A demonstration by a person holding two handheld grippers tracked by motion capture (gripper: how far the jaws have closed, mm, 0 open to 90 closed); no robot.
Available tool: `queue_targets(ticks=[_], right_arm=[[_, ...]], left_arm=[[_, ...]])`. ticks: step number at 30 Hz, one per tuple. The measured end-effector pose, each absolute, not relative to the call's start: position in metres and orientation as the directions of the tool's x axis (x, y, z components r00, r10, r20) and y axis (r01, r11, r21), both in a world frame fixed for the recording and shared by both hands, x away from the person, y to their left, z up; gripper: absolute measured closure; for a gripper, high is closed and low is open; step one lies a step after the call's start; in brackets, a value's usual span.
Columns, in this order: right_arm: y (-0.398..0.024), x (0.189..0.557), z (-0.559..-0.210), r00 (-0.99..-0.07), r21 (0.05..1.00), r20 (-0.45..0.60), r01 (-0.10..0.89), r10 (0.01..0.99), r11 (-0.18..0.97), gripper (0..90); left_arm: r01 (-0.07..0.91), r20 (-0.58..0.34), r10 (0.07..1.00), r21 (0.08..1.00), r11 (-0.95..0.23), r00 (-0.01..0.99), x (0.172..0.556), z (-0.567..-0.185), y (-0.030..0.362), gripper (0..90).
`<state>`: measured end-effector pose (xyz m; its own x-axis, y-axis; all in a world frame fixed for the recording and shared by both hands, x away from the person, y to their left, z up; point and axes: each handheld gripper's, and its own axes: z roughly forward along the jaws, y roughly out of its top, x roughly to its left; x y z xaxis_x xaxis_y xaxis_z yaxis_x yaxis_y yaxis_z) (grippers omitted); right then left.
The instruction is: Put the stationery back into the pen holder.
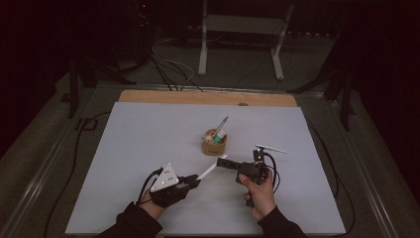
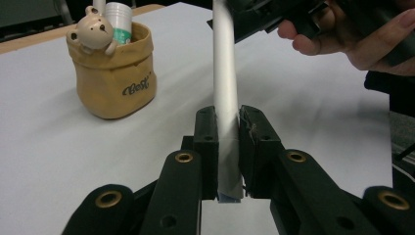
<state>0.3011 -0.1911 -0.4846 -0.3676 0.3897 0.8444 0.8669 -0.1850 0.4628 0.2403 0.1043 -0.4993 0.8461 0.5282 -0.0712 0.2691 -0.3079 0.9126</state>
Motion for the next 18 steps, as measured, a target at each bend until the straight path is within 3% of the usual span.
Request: queue_targets(ticks=[7,15,18], right_arm=[[-0.194,0.3018,-0.4868,-0.346,0.431,0.872,0.878,0.346,-0.208,76.8],[-0.1928,0.2995,-0.4849,-0.374,0.462,0.853,0.866,0.363,-0.193,77.9],[-0.1919,0.2986,-0.4832,-0.402,0.494,0.833,0.85,0.381,-0.183,78.0]], left_arm=[[0.276,-0.08,0.513,0.907,-0.318,0.855,0.2409,-0.5014,0.1029,79.9],[0.305,-0.115,0.493,0.894,-0.327,0.863,0.2433,-0.5012,0.1023,79.4],[0.324,-0.133,0.491,0.888,-0.327,0.861,0.2443,-0.5013,0.102,68.8]])
